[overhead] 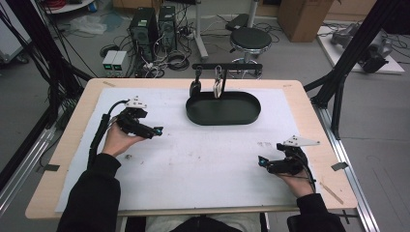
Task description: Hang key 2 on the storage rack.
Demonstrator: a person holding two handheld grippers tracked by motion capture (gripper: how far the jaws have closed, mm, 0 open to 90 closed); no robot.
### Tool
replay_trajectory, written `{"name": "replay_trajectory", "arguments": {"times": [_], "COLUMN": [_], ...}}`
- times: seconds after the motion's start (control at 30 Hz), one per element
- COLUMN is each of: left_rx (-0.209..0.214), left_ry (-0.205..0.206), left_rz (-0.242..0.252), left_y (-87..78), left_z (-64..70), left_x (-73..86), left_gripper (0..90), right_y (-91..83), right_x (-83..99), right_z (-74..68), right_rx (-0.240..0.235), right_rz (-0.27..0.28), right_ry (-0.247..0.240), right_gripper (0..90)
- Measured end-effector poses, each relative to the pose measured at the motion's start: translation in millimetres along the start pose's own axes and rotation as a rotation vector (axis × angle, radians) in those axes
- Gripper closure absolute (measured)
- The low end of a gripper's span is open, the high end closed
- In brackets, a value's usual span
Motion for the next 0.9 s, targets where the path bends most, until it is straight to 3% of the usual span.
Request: {"name": "replay_trajectory", "arguments": {"times": [0.13,0.23,0.47,0.9], "left_rx": [-0.005,0.014,0.019,-0.027], "left_ry": [-0.004,-0.018,-0.024,-0.032], "left_rz": [0.010,0.029,-0.010,0.030], "left_y": [-9.0,-17.7,-33.7,-59.0], "left_z": [2.2,4.2,3.7,15.5], "left_x": [9.5,17.6,36.4,66.6], "left_gripper": [5.8,5.8,5.8,5.8], "right_y": [0.2,0.3,0.3,-1.0], "right_x": [0.1,0.1,0.0,0.6], "right_z": [-0.3,-0.4,-0.4,-0.1], "right_rx": [0.002,0.003,0.004,0.005], "right_rz": [0.000,0.001,0.002,0.000], "right_ry": [0.001,-0.003,-0.002,-0.002], "right_gripper": [0.8,0.8,0.8,0.8]}}
Point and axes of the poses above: each handheld gripper's, and its own axes: y roughly forward along the jaws, x roughly out of its underside, z roughly to its right, the point moved 5 cm from there along y, roughly forward along the jaws, and after that the axes turned 4 degrees about y, right-handed, at the moved point
